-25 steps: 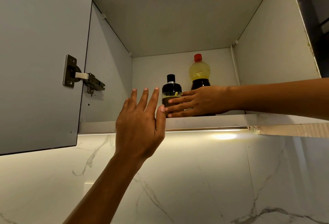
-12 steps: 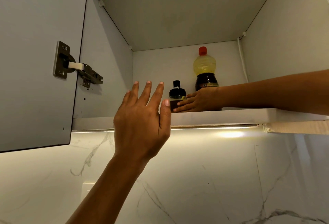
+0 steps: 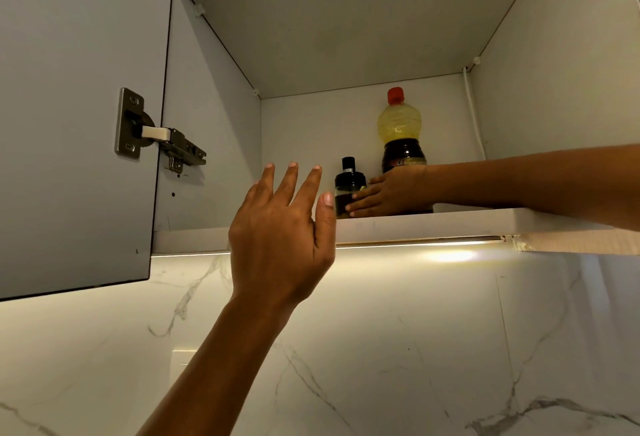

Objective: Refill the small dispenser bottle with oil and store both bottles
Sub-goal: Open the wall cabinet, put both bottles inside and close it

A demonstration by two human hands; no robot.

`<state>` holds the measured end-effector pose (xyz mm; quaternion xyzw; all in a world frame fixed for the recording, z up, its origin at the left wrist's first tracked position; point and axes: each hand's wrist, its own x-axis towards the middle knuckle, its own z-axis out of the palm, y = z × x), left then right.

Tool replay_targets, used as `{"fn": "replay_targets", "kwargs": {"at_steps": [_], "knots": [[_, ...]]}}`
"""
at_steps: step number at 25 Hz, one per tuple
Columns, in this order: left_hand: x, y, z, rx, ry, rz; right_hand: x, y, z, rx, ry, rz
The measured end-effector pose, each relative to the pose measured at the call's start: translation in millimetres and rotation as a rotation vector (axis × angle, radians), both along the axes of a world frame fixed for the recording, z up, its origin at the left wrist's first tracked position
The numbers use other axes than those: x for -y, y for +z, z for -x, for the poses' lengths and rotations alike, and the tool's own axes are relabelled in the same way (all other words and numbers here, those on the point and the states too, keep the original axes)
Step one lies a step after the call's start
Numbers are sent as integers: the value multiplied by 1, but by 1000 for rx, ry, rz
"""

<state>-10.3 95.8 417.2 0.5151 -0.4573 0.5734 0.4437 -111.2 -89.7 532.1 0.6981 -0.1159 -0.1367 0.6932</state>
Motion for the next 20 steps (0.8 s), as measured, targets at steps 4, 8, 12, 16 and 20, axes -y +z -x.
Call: {"fn": "replay_targets", "kwargs": {"at_steps": [4, 8, 12, 16, 20], "knots": [[-5, -1, 2, -46, 33, -69, -38, 15, 26, 154, 65, 79], [-13, -2, 12, -163, 63, -232, -78, 10, 53, 354, 184, -4], [-35, -25, 26, -195, 76, -417, -117, -6, 87, 499, 329, -133], [-88, -63, 61, -322, 57, -633, -162, -31, 124, 599, 403, -263], [-158, -82, 94, -328, 101, -672, -211, -69, 147, 738, 602, -403]]}}
